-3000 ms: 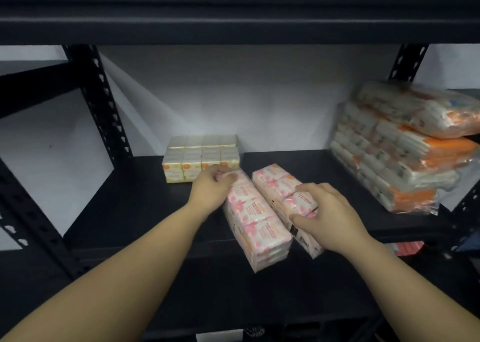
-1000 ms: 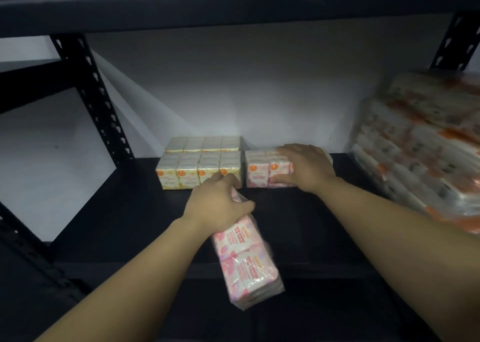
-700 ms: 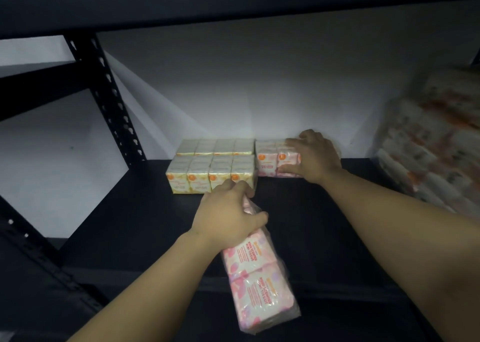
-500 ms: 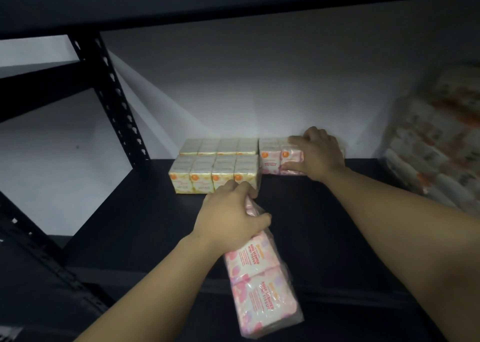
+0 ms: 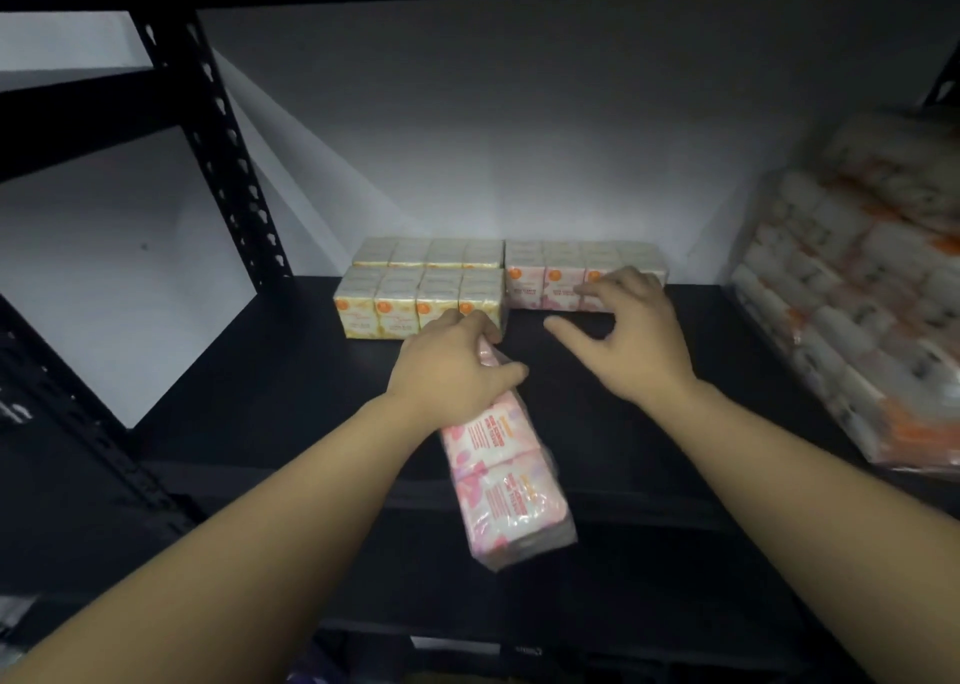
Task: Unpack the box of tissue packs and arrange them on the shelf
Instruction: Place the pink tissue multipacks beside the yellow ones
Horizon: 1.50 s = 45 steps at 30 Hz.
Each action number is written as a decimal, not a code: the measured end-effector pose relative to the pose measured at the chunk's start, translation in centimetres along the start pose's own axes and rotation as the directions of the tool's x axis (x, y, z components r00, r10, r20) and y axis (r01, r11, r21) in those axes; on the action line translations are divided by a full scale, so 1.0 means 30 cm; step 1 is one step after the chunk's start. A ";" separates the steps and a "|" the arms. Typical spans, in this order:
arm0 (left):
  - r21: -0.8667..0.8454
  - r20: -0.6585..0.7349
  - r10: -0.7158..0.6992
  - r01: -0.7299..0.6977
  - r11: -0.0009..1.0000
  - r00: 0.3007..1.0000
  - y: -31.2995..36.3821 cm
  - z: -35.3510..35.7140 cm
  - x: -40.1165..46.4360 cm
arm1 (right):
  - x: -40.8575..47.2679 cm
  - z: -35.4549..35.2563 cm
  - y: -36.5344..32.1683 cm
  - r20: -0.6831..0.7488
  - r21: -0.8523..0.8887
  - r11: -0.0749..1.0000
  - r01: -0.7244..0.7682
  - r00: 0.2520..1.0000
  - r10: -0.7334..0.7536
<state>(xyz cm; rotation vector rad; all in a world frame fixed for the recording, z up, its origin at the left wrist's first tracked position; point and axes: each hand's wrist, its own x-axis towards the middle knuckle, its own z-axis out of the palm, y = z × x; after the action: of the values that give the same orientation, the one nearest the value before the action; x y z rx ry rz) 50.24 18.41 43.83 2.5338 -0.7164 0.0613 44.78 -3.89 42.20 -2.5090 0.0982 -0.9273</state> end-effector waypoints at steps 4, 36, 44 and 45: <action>-0.028 0.055 -0.030 0.031 0.999 0.998 0.001 -0.022 0.014 | -0.185 -0.038 -0.086 0.051 0.145 0.979 -0.141 0.990 0.135; -0.385 -0.071 0.019 -0.045 0.922 0.997 -0.106 -0.007 -0.044 | -0.235 -0.217 -0.080 0.385 0.130 0.979 -0.159 0.918 0.098; -0.437 0.066 0.046 -0.013 0.899 0.997 -0.107 -0.008 -0.033 | -0.256 -0.217 -0.029 0.206 0.051 0.968 -0.247 0.951 0.232; -0.441 0.047 0.040 -0.015 0.897 0.998 -0.106 -0.010 -0.041 | -0.253 -0.217 -0.018 0.178 0.049 0.956 -0.290 0.944 0.277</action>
<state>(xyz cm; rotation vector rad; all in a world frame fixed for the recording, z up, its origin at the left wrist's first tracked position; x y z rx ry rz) 50.81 21.47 42.44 2.0961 -0.6966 -0.1474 34.78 -4.32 42.25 -2.4103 0.3542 -0.5878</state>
